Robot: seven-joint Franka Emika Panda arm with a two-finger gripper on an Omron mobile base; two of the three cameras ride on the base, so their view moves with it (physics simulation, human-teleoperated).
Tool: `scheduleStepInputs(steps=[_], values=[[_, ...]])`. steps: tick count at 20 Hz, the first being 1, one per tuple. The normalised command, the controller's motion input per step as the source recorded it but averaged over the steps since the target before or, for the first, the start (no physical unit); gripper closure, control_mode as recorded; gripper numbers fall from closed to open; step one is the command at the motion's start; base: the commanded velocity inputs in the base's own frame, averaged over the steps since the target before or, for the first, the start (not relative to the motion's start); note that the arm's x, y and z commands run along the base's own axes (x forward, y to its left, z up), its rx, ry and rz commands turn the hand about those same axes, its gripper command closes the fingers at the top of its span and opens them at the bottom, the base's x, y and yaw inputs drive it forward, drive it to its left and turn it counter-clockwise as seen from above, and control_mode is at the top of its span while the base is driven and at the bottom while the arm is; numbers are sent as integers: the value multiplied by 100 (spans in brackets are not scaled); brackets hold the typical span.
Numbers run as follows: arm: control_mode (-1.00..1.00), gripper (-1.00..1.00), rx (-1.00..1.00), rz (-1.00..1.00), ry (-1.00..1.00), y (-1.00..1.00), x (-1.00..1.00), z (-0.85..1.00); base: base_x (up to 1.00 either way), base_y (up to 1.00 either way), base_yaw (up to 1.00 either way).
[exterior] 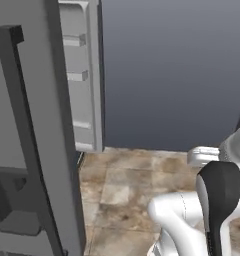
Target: Pick the banana and orange from the fridge and place them inside the tupperware on the counter.
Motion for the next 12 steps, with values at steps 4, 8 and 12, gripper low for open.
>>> scheduleStepInputs(steps=[4, 8, 12], values=[[100, -100, 0, 0, 0, 0, 0, 0, 49, -62, 49], [100, -100, 0, 0, 0, 0, 0, 0, 8, -72, 72], [100, -100, 0, 0, 0, 0, 0, 0, 0, -65, 72]])
